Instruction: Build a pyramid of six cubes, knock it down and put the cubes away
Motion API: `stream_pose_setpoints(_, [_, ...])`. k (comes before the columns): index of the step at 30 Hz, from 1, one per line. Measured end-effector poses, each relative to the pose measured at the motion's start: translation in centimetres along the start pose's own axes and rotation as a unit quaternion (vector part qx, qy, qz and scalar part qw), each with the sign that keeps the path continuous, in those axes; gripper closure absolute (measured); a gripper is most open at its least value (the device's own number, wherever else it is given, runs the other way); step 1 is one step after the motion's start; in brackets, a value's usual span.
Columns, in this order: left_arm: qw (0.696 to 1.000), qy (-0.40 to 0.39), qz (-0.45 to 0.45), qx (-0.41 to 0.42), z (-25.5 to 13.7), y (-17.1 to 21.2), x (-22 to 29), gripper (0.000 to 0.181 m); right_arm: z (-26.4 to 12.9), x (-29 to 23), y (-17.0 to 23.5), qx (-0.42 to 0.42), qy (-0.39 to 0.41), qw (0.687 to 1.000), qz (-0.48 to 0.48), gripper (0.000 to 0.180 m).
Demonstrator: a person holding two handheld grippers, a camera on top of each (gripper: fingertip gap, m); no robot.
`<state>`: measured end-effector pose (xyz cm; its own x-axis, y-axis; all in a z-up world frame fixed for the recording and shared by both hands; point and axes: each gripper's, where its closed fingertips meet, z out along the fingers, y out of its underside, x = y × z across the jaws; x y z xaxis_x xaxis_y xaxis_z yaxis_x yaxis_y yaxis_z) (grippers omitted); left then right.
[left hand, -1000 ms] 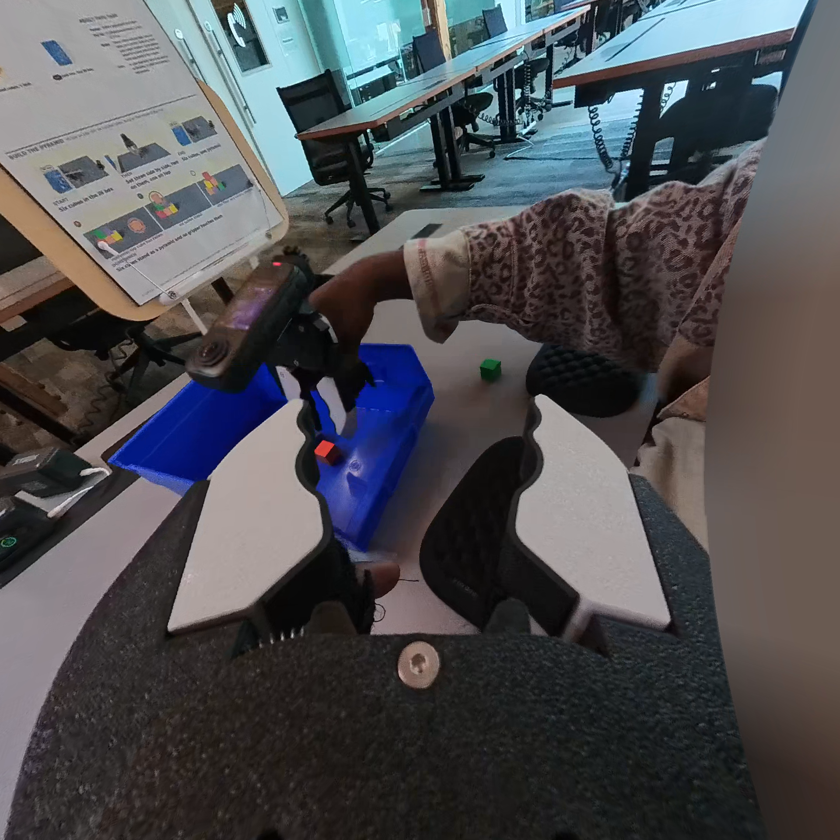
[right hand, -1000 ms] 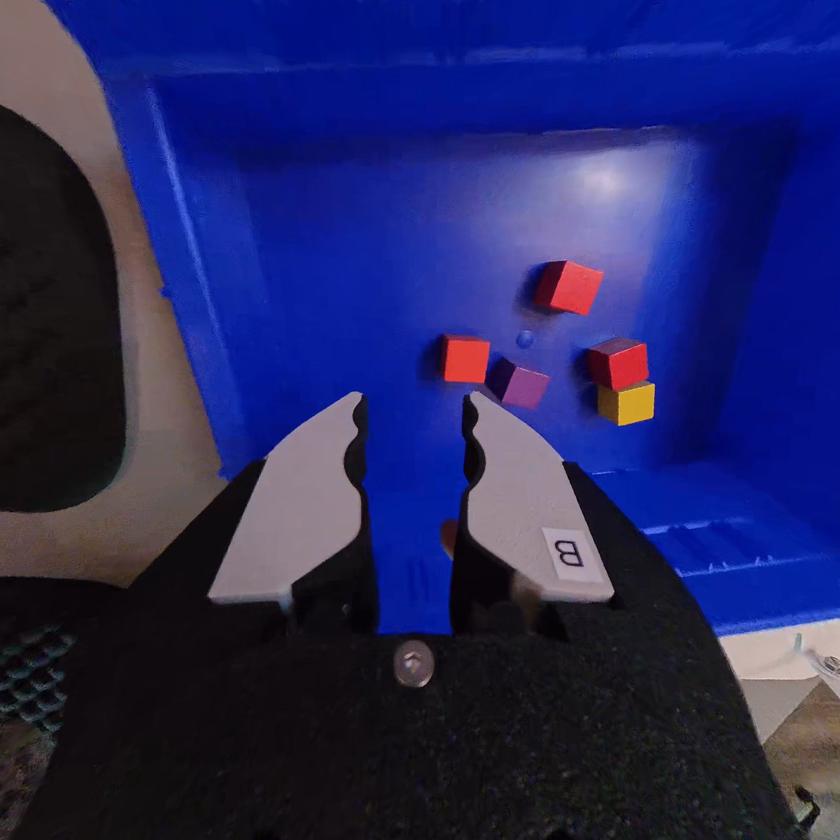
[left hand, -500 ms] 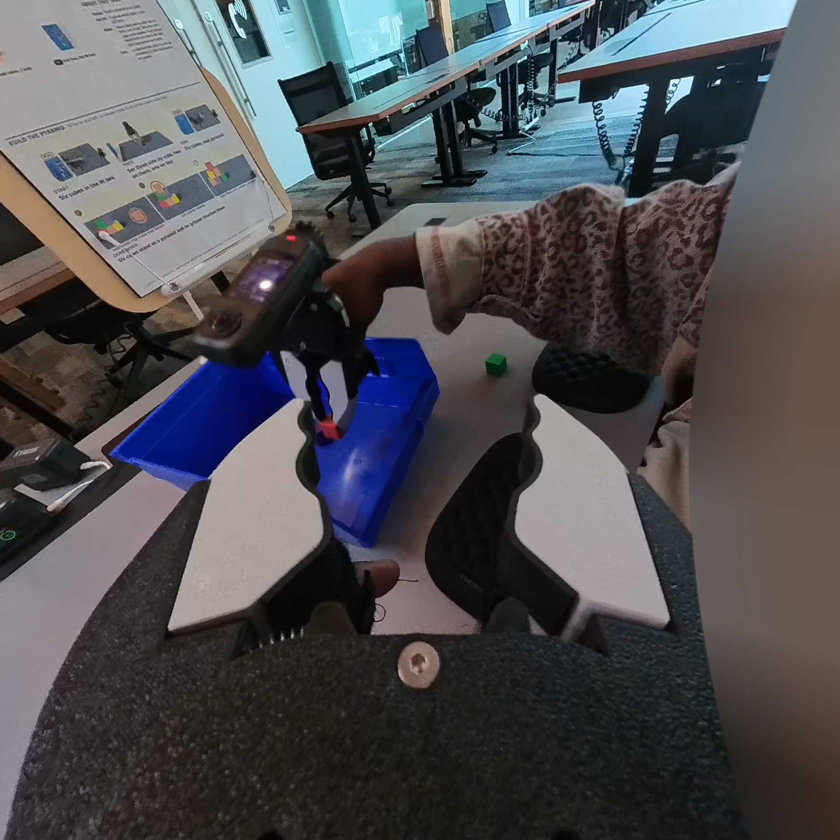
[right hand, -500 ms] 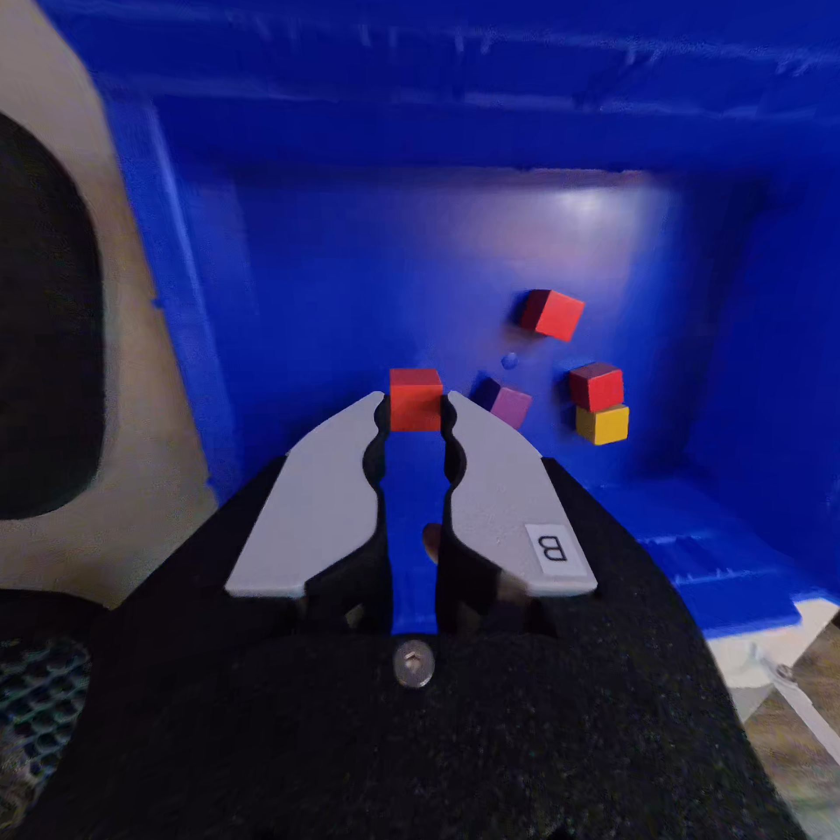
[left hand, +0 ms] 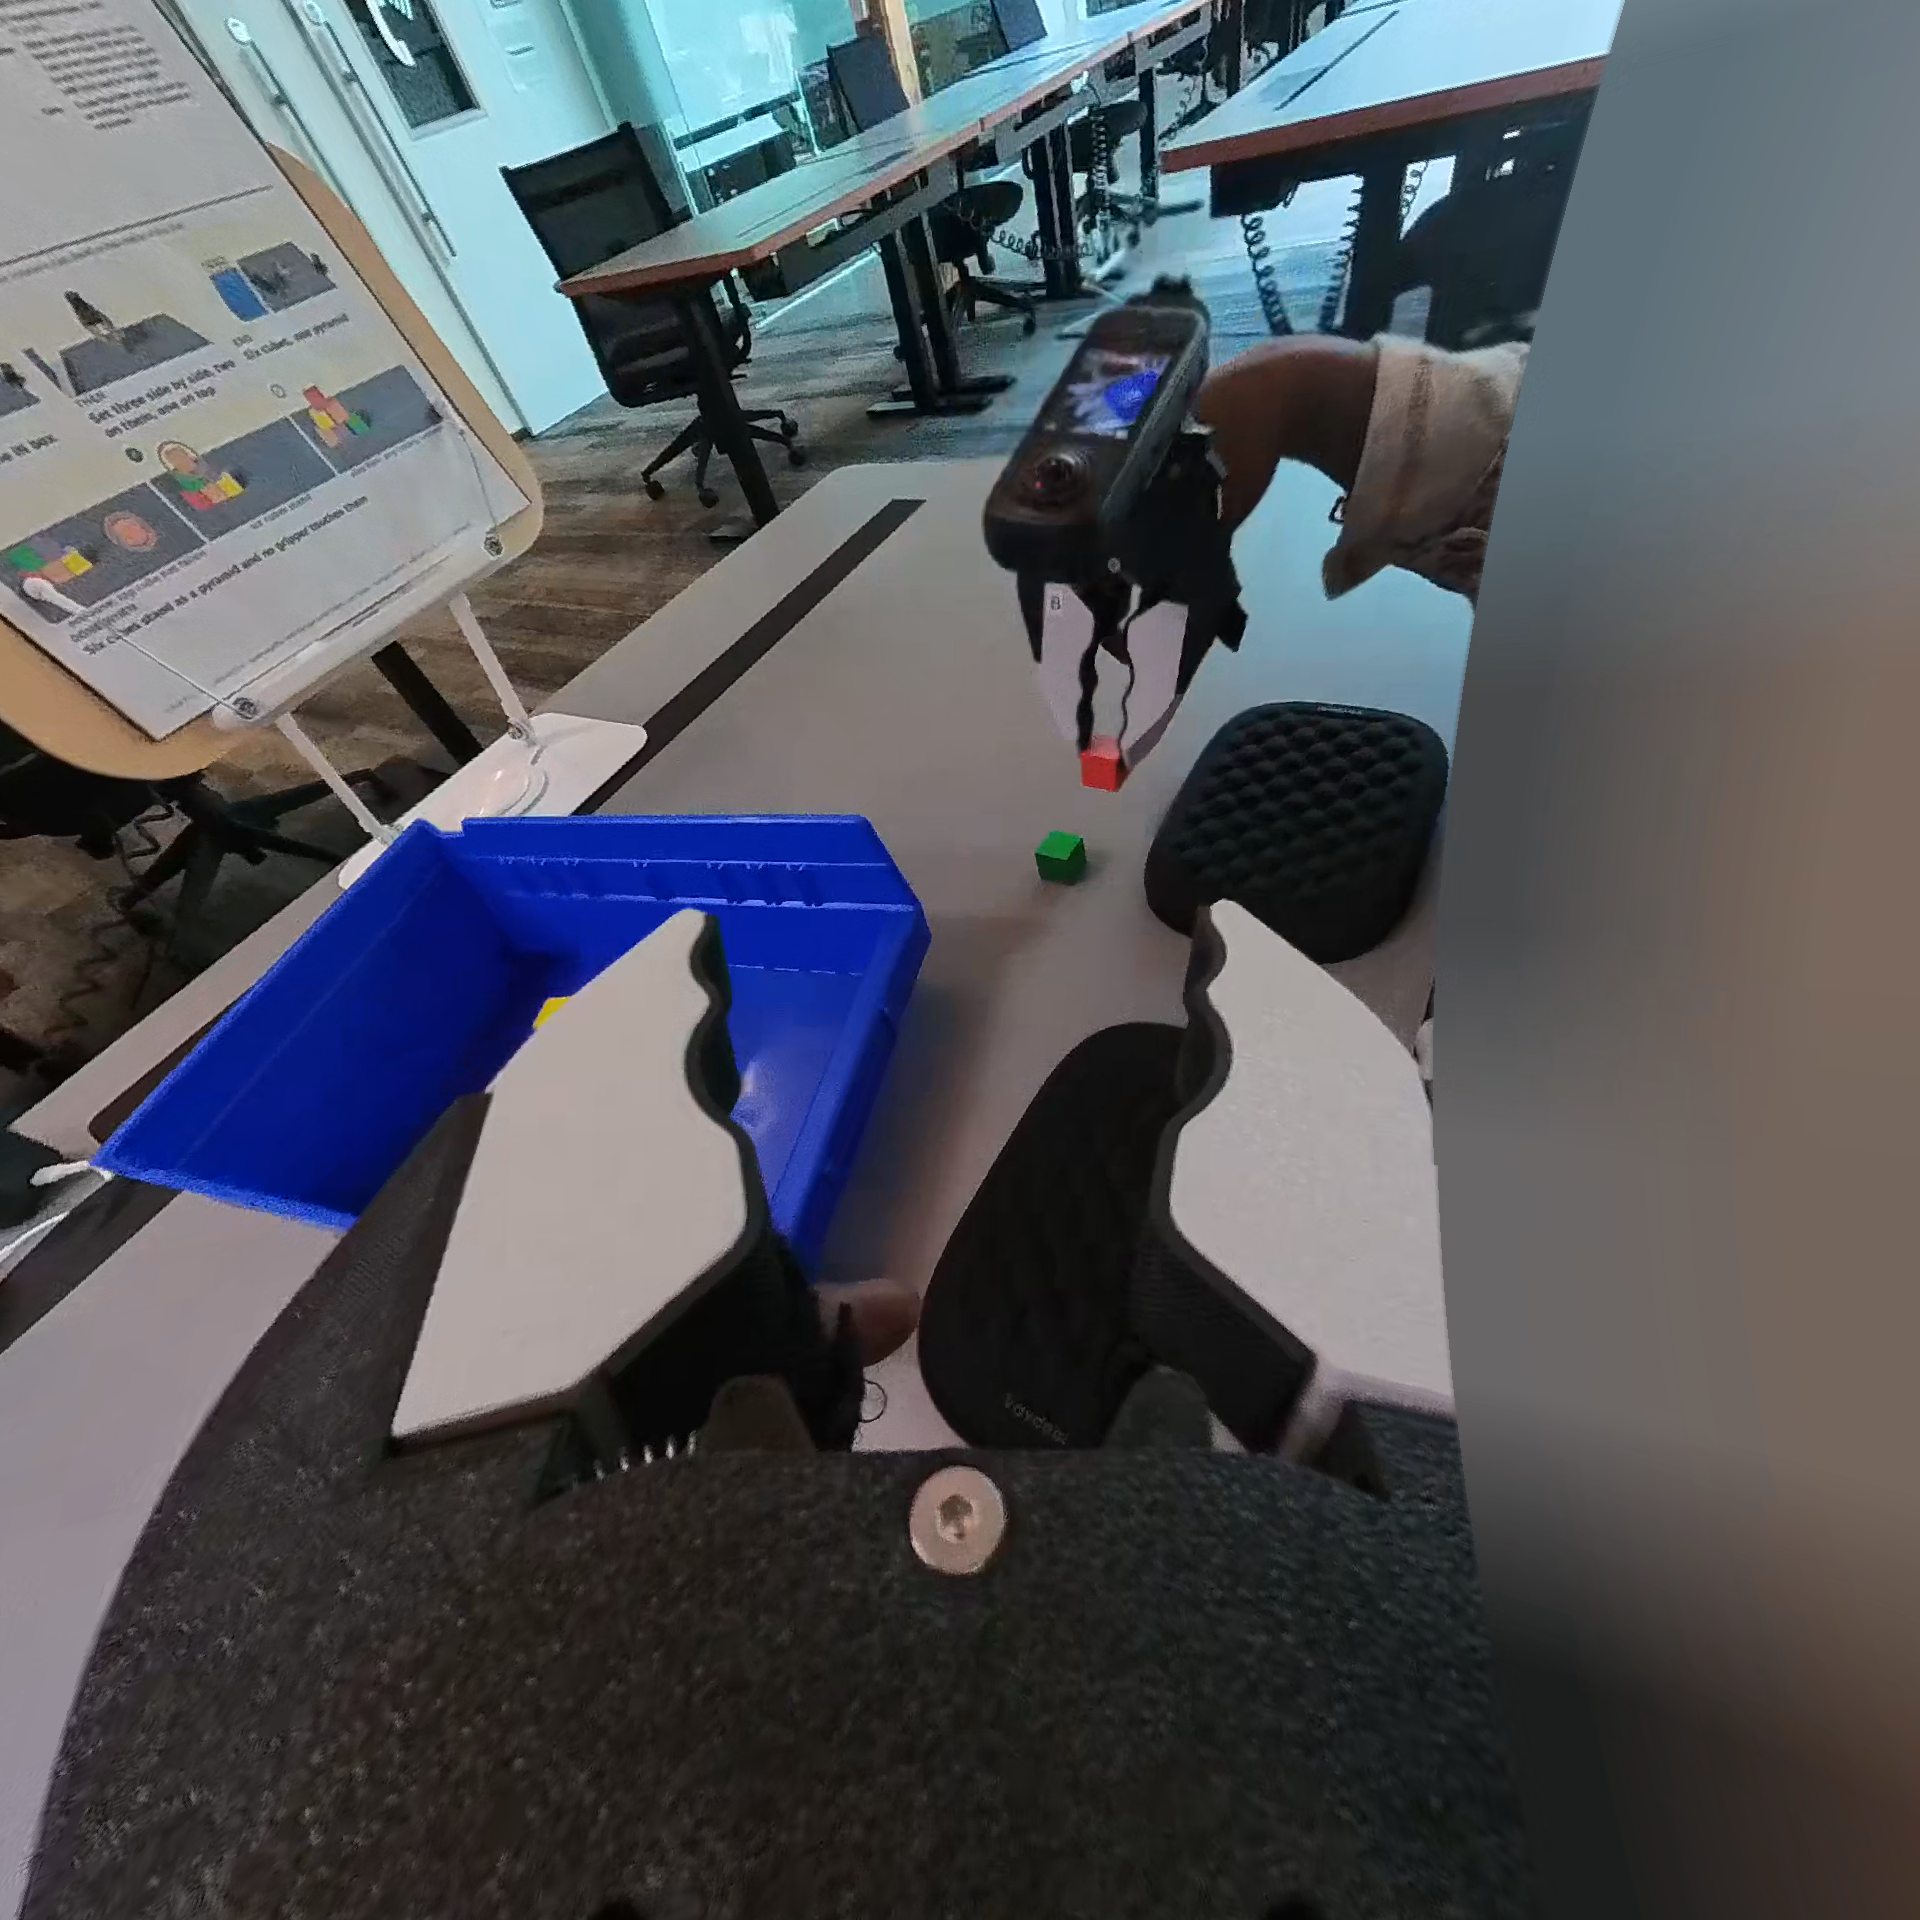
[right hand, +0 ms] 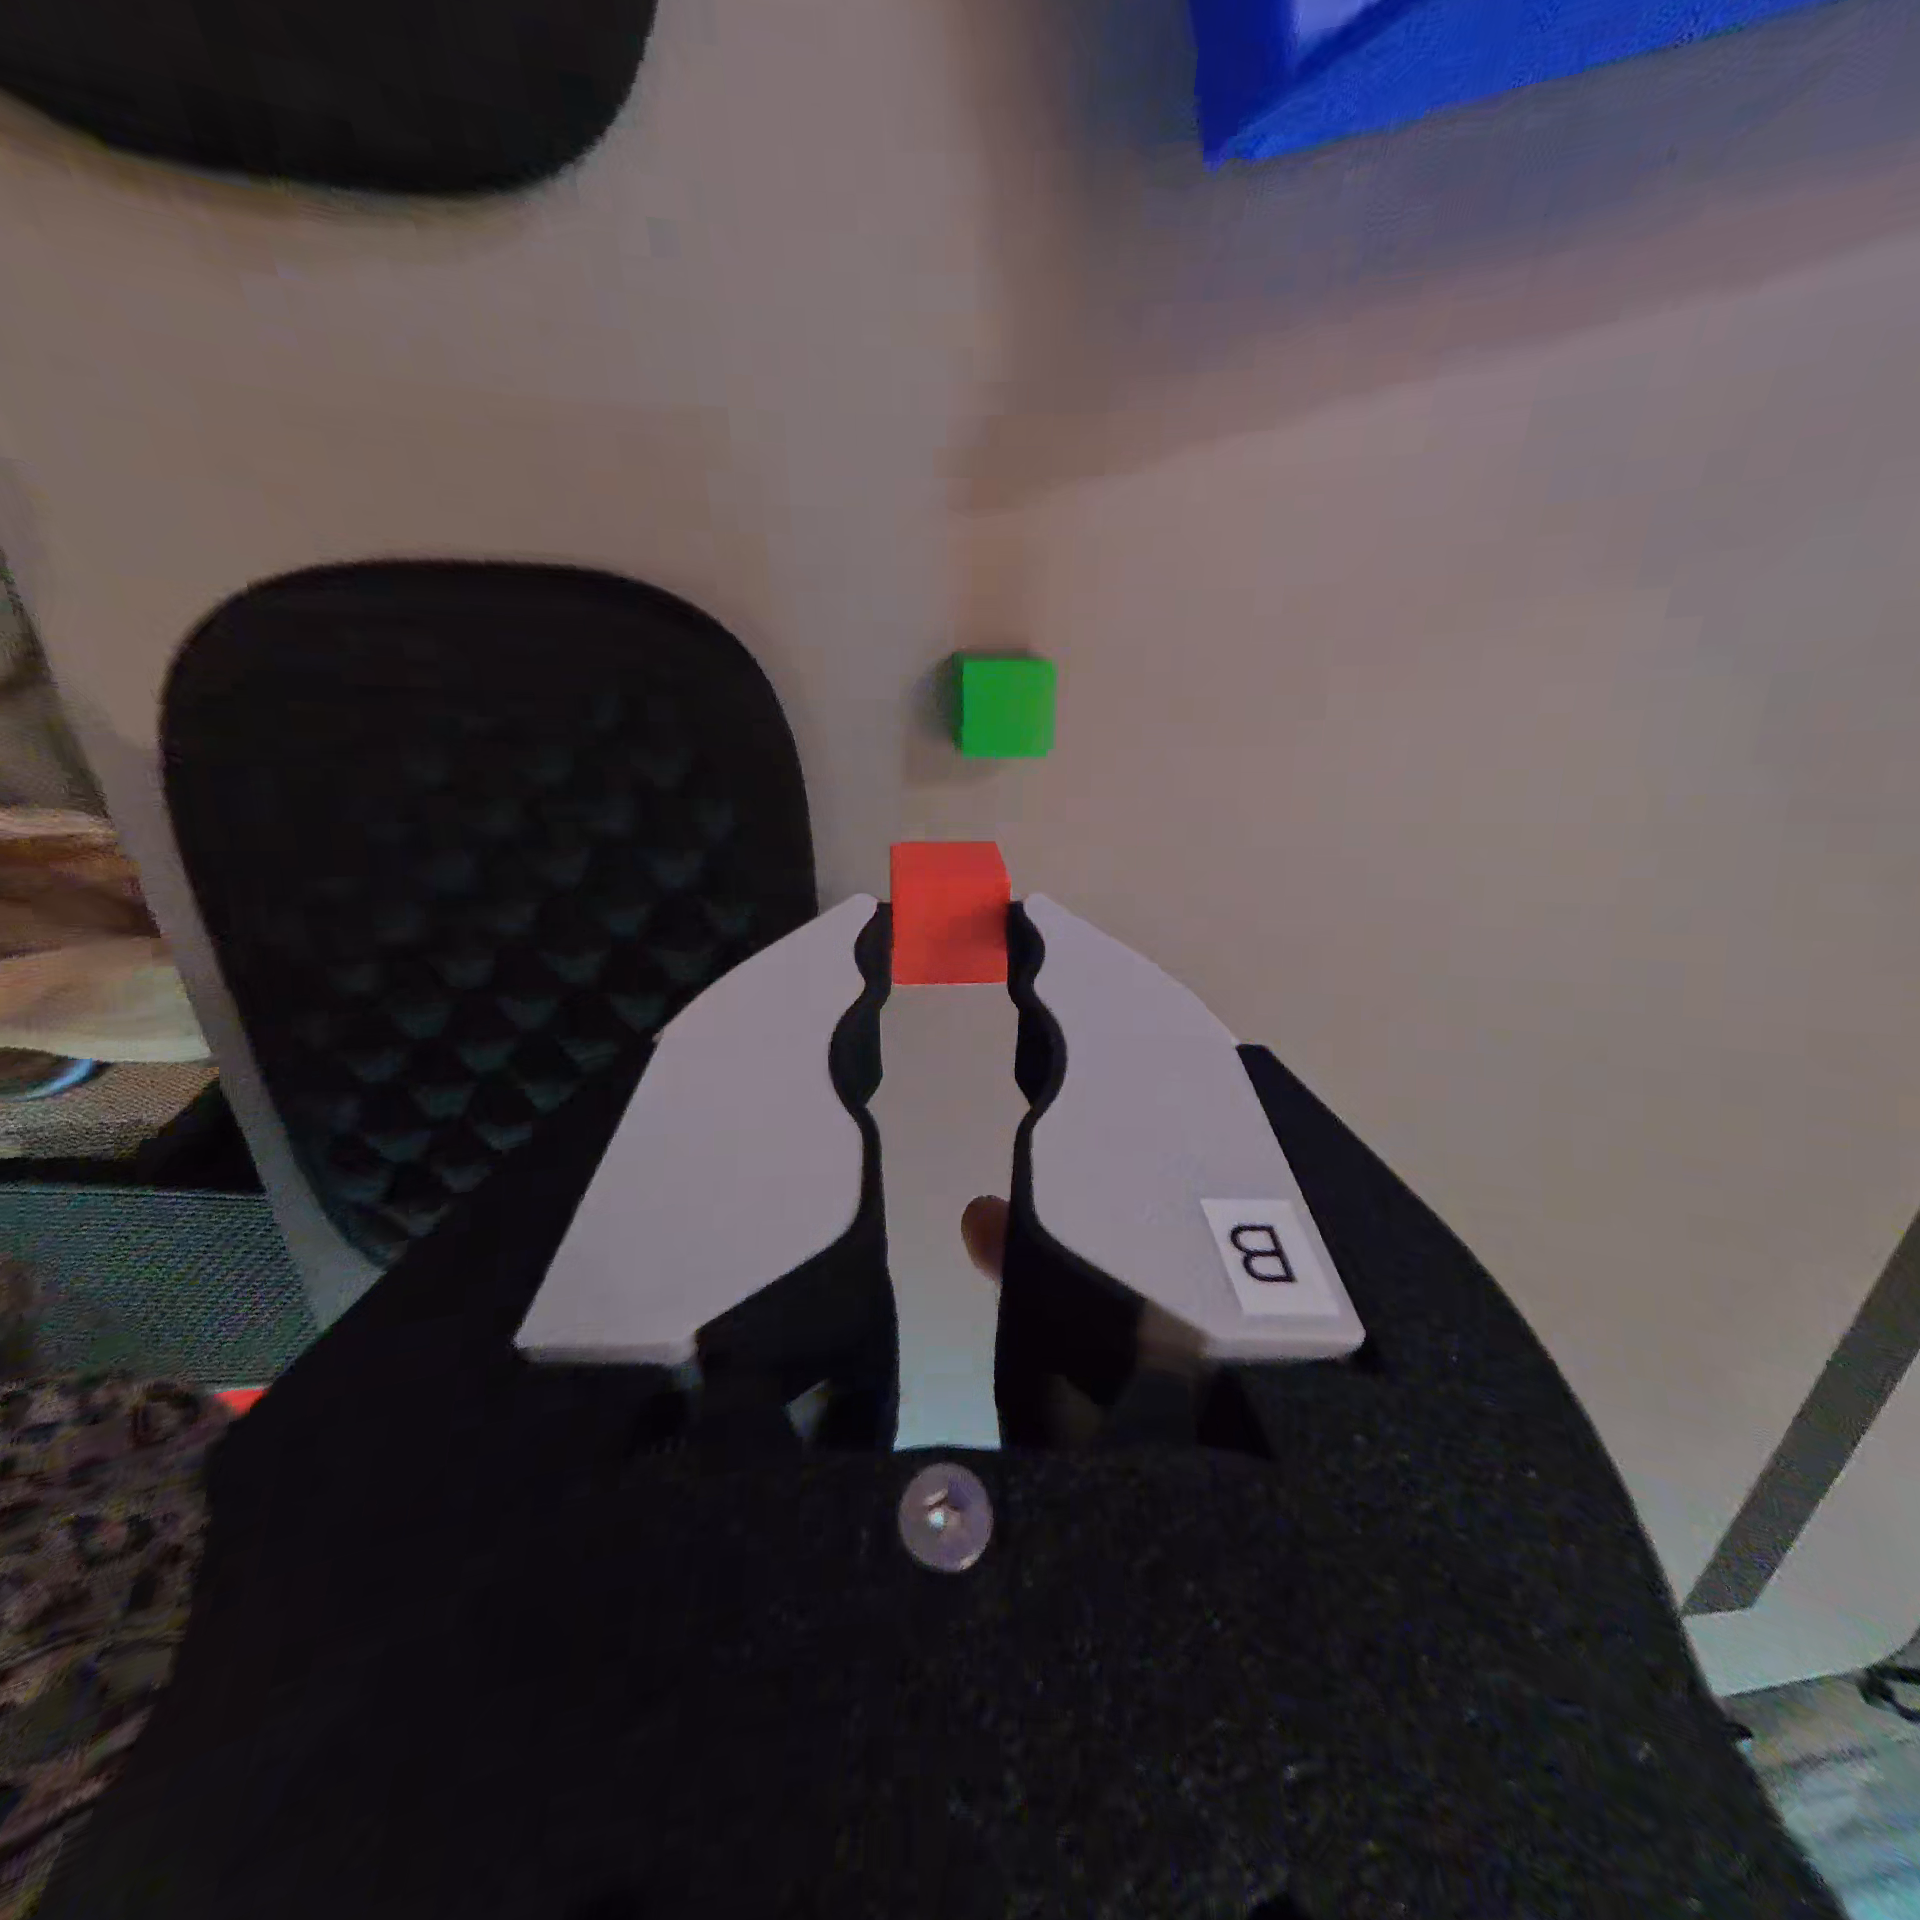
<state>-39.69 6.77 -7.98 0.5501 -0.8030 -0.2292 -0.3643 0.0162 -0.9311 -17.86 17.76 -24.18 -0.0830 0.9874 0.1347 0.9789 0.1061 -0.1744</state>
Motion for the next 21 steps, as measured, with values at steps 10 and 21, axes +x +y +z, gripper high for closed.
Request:
stream_pose_setpoints(10, [1.000,0.013,-0.012,-0.026,1.8,0.9,-0.1,0.097,3.9,0.6,0.9,0.004,-0.020,1.000,0.015,0.159])
stream_pose_setpoints(21, [1.000,0.010,-0.006,-0.025,1.4,0.9,-0.1,0.097,5.1,1.1,0.2,-0.005,-0.035,0.999,0.012,0.159])
